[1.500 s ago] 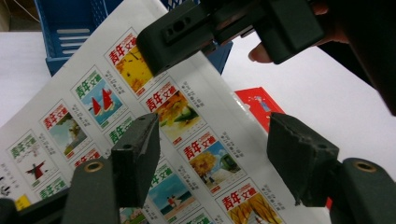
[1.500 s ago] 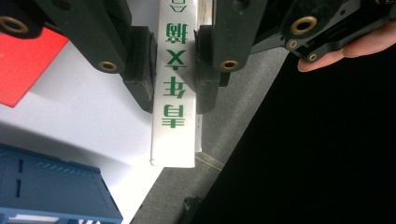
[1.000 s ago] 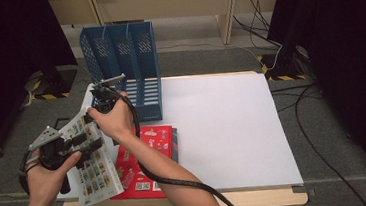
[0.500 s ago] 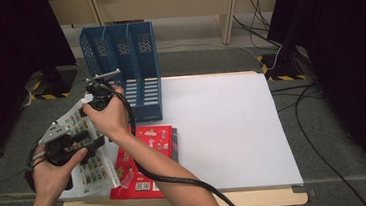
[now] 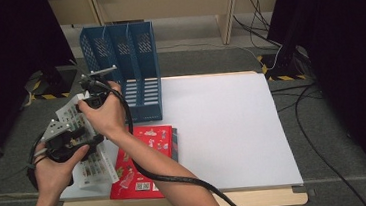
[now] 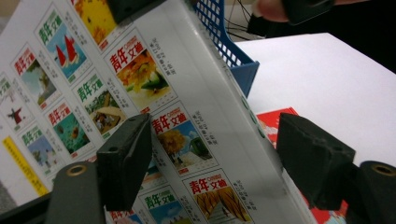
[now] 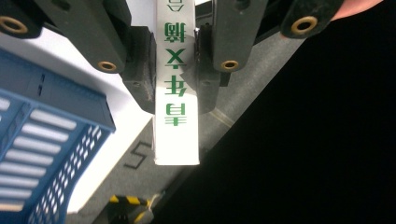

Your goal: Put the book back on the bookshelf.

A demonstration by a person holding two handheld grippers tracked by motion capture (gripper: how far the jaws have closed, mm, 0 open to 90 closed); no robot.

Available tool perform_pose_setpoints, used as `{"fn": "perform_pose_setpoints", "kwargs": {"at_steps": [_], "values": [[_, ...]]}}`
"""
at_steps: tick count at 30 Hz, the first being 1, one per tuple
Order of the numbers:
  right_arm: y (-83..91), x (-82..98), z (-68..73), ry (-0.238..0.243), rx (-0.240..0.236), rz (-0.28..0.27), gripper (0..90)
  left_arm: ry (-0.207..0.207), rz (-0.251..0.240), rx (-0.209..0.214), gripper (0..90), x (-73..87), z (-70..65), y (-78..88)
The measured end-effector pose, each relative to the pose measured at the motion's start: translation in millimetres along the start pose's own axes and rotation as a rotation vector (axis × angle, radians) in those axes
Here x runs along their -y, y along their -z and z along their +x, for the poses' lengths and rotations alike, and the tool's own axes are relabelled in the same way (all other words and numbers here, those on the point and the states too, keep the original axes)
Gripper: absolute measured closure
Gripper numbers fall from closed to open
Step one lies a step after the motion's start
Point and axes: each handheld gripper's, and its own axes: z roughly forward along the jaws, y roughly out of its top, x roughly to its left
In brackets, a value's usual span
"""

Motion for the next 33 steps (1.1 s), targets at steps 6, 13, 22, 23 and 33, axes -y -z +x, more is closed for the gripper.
{"fn": "perform_pose_setpoints", "kwargs": {"at_steps": [6, 13, 22, 23, 33], "values": [[6.1, -7.5, 8.7, 0.030, 0.004, -0.036, 73.6, 0.004, -0.019, -0.025, 25.4, -3.5, 5.9, -2.7], [8.6, -10.1, 14.3, 0.053, 0.013, -0.061, 73.5, -0.035, -0.028, -0.086, 26.2, -3.6, 6.6, -6.1], [9.5, -9.3, 14.9, 0.052, 0.014, -0.074, 74.0, -0.109, -0.007, -0.180, 28.8, 0.1, 5.0, -10.4], [9.5, -8.9, 14.9, 0.050, 0.013, -0.075, 74.0, -0.104, -0.013, -0.185, 30.0, 1.3, 5.3, -10.8], [4.0, -4.8, 9.7, 0.039, 0.041, -0.075, 74.0, -0.090, 0.008, -0.213, 31.2, 9.9, 0.0, -22.0]]}}
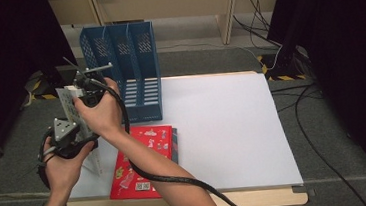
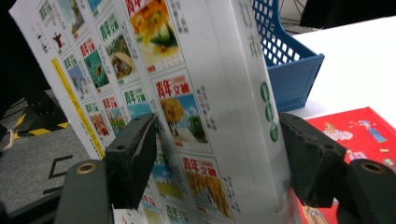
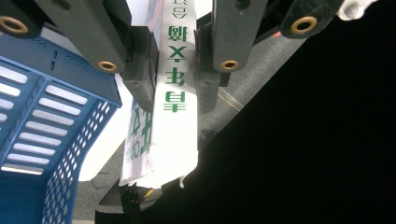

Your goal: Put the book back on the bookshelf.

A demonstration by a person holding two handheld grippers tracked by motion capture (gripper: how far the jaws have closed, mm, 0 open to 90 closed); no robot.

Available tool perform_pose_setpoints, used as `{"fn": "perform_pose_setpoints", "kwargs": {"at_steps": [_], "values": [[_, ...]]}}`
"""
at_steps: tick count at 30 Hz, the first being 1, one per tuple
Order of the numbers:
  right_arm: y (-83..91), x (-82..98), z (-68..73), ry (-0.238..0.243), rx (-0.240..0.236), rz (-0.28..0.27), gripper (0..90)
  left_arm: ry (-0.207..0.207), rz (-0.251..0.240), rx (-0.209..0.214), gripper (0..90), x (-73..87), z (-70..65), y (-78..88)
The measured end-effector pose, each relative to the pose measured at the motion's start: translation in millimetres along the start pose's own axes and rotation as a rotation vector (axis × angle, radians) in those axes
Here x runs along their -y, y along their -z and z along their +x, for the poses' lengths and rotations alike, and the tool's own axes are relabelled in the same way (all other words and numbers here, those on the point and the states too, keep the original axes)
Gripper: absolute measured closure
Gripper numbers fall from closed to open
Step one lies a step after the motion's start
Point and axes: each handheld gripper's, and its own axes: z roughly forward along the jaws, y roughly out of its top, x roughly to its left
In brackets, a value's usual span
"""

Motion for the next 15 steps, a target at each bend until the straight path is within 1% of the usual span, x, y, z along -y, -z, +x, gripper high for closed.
{"fn": "perform_pose_setpoints", "kwargs": {"at_steps": [3, 5, 6, 8, 9, 11, 12, 13, 15], "values": [[0.6, -0.4, -0.5, -0.004, 0.001, 0.001, 74.0, -0.026, 0.018, -0.014, 29.6, 2.7, -2.4, -3.6], [1.1, -0.7, -0.1, -0.001, 0.000, -0.001, 74.0, -0.029, 0.030, -0.019, 27.9, 5.3, -2.6, -6.4], [1.7, -0.9, 0.8, 0.004, -0.001, -0.002, 74.0, -0.025, 0.027, -0.022, 27.7, 6.2, -2.4, -6.7], [3.1, -1.4, 2.2, 0.000, -0.009, -0.002, 74.0, -0.052, 0.031, -0.048, 31.9, 7.2, -1.7, -7.3], [3.7, -1.7, 2.6, 0.000, -0.012, -0.002, 74.0, -0.041, 0.026, -0.045, 31.2, 7.3, -0.7, -7.4], [5.1, -2.2, 5.6, 0.007, -0.011, -0.008, 74.0, -0.034, 0.015, -0.045, 31.4, 6.0, 1.4, -6.7], [6.6, -3.9, 10.2, 0.027, -0.018, -0.019, 74.0, -0.037, 0.005, -0.059, 33.0, 4.4, 2.9, -6.0], [6.6, -3.9, 10.2, 0.027, -0.018, -0.019, 74.0, -0.034, -0.005, -0.068, 33.0, 3.6, 4.0, -6.1], [8.2, -6.0, 14.7, 0.042, -0.017, -0.036, 73.9, -0.013, -0.034, -0.083, 34.8, 1.6, 9.1, -7.4]]}}
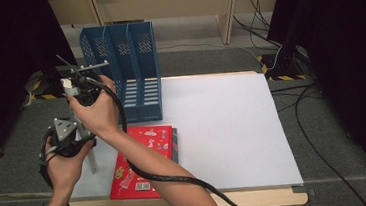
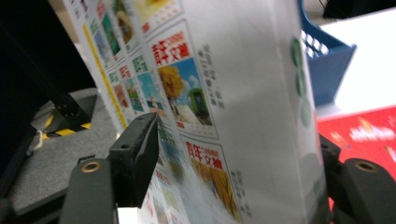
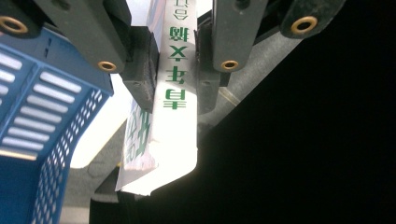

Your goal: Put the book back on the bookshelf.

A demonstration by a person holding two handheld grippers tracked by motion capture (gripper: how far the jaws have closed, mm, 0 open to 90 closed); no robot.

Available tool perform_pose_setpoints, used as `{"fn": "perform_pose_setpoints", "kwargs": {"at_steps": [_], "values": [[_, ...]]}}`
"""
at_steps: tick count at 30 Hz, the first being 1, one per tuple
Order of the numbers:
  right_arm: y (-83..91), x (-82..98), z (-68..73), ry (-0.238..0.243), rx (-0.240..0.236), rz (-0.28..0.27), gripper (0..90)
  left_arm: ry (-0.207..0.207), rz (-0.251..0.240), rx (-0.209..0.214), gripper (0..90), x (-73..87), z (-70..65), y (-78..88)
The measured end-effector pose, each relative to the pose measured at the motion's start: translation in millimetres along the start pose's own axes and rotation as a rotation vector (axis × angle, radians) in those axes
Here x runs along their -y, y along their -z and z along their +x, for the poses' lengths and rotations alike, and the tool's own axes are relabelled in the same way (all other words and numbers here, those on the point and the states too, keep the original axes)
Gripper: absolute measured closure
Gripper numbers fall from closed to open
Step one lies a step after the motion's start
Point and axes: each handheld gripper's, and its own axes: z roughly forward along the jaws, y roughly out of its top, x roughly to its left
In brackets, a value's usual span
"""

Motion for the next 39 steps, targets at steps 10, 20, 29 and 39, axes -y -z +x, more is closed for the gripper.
{"fn": "perform_pose_setpoints", "kwargs": {"at_steps": [10, 20, 29, 39], "values": [[-6.7, 9.5, 10.2, 0.057, -0.006, 0.027, 72.5, 0.050, -0.036, -0.086, 48.3, 23.6, 13.4, -19.1], [-16.1, 18.2, 24.6, 0.130, -0.018, 0.067, 66.2, 0.055, -0.079, -0.137, 68.4, 41.3, 17.4, -12.8], [-2.8, 17.9, 31.0, 0.136, -0.158, 0.103, 58.0, 0.179, -0.084, -0.099, 73.3, 51.9, 43.6, -6.7], [41.7, 19.5, -24.2, 0.105, -0.019, 0.046, 58.9, 0.206, -0.094, -0.069, 73.1, 63.0, 52.1, -0.3]]}}
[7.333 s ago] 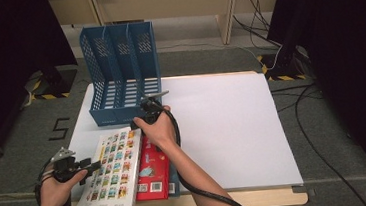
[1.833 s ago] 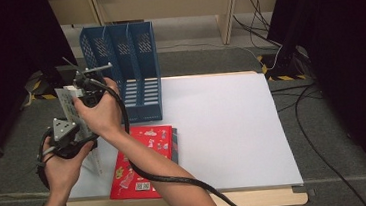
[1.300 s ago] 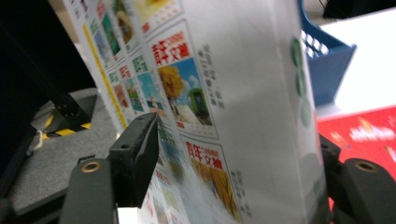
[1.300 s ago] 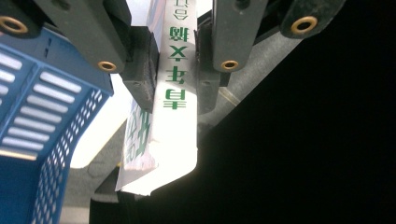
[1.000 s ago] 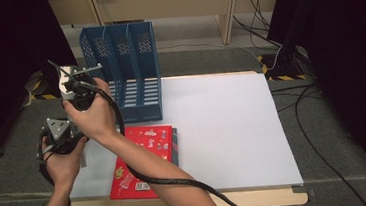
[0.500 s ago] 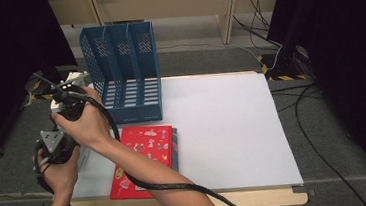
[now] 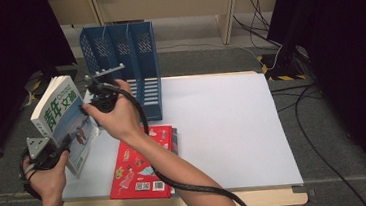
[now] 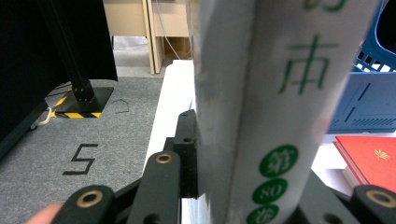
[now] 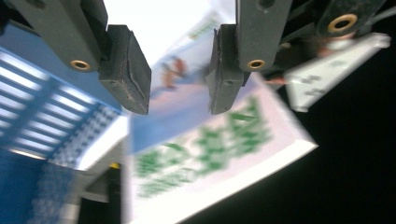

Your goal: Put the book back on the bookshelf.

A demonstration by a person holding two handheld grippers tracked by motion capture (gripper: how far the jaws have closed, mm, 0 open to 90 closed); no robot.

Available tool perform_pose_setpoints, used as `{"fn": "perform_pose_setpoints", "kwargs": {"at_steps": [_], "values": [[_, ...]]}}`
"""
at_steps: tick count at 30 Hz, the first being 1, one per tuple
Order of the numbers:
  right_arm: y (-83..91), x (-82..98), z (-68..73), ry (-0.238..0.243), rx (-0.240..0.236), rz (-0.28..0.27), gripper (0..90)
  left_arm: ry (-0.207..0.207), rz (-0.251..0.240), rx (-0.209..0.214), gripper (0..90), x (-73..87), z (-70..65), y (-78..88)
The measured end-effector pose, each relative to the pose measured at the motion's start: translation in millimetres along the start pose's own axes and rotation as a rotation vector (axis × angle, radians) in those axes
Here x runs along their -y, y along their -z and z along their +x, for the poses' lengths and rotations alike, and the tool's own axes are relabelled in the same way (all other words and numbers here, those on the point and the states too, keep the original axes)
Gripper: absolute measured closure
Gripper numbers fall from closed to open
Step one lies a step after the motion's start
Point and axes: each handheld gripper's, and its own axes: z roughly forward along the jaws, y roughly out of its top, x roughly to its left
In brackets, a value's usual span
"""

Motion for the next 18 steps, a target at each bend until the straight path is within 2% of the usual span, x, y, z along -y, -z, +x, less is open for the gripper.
{"fn": "perform_pose_setpoints", "kwargs": {"at_steps": [8, 13, 15, 16, 18], "values": [[25.3, 25.4, -50.5, -0.013, 0.154, 0.019, 64.0, -0.011, -0.016, 0.019, 73.0, 8.1, -0.8, 4.1], [37.7, 46.5, -77.2, -0.015, 0.214, 0.065, 58.2, -0.016, -0.027, 0.022, 73.0, 13.6, 1.2, 8.3], [41.5, 52.3, -84.6, -0.023, 0.231, 0.097, 54.6, -0.020, -0.029, 0.018, 72.9, 16.0, 2.4, 10.8], [43.1, 55.8, -90.5, -0.024, 0.227, 0.139, 51.8, -0.021, -0.028, 0.018, 72.9, 16.5, 2.8, 11.4], [44.8, 60.7, -97.3, -0.042, 0.225, 0.183, 49.4, -0.027, -0.031, 0.013, 72.9, 19.0, 4.6, 14.0]]}}
